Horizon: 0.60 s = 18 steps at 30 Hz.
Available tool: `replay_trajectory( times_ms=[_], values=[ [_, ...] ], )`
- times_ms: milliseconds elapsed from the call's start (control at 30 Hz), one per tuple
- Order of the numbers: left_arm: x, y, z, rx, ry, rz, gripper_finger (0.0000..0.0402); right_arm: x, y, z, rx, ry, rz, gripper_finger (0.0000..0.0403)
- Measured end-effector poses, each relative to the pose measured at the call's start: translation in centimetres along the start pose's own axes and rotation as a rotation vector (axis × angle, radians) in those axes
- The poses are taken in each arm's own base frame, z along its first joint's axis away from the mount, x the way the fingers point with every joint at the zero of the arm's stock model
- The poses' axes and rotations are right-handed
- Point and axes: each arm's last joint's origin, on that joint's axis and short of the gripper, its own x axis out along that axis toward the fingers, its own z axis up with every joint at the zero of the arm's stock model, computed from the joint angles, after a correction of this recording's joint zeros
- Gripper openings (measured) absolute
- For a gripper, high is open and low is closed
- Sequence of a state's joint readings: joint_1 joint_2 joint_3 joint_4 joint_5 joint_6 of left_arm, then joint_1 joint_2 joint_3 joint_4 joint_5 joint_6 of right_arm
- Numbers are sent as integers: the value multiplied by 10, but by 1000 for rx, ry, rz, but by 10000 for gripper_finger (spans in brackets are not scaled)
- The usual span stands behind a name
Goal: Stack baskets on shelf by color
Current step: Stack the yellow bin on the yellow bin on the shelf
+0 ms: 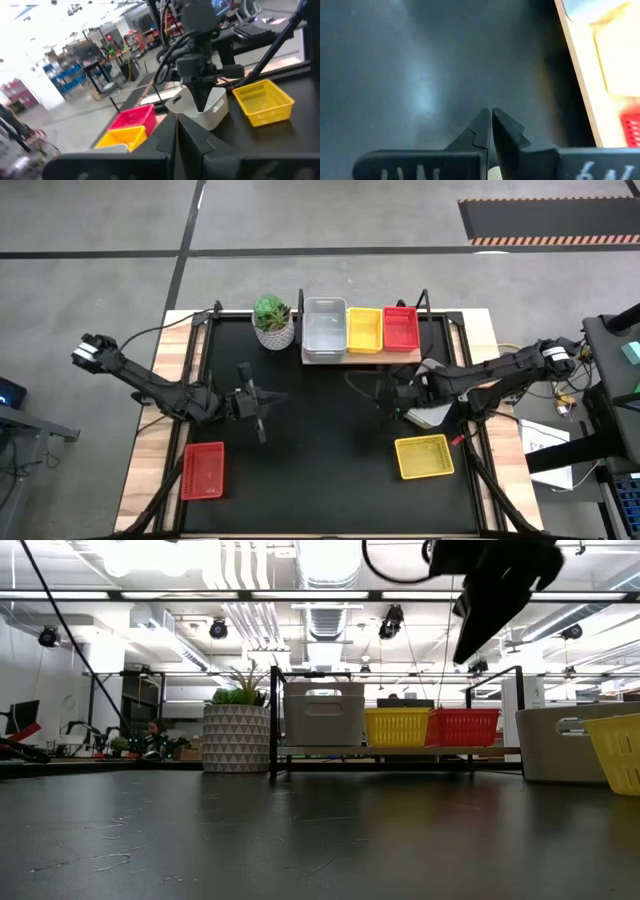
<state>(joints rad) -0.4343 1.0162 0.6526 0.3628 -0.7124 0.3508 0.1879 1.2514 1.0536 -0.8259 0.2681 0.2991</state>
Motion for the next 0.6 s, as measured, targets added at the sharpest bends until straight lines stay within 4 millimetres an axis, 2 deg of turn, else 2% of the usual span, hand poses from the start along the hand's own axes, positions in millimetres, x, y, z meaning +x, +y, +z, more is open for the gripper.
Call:
replay_trajectory(
  times_ms=[167, 333, 467, 600],
  values=[
    [11, -15, -10, -96, 38, -21, 0, -7, 24, -8, -66, -39, -17, 11],
    [21, -34, -22, -149, 93, -76, 0, -13, 37, -13, -79, -60, -7, 11],
    [26, -45, -19, -151, 94, -102, 0, -17, 40, -10, -64, -76, 10, 11],
    [30, -53, -9, -287, 79, -113, 0, -19, 44, -7, -54, -112, 42, 14]
  ],
)
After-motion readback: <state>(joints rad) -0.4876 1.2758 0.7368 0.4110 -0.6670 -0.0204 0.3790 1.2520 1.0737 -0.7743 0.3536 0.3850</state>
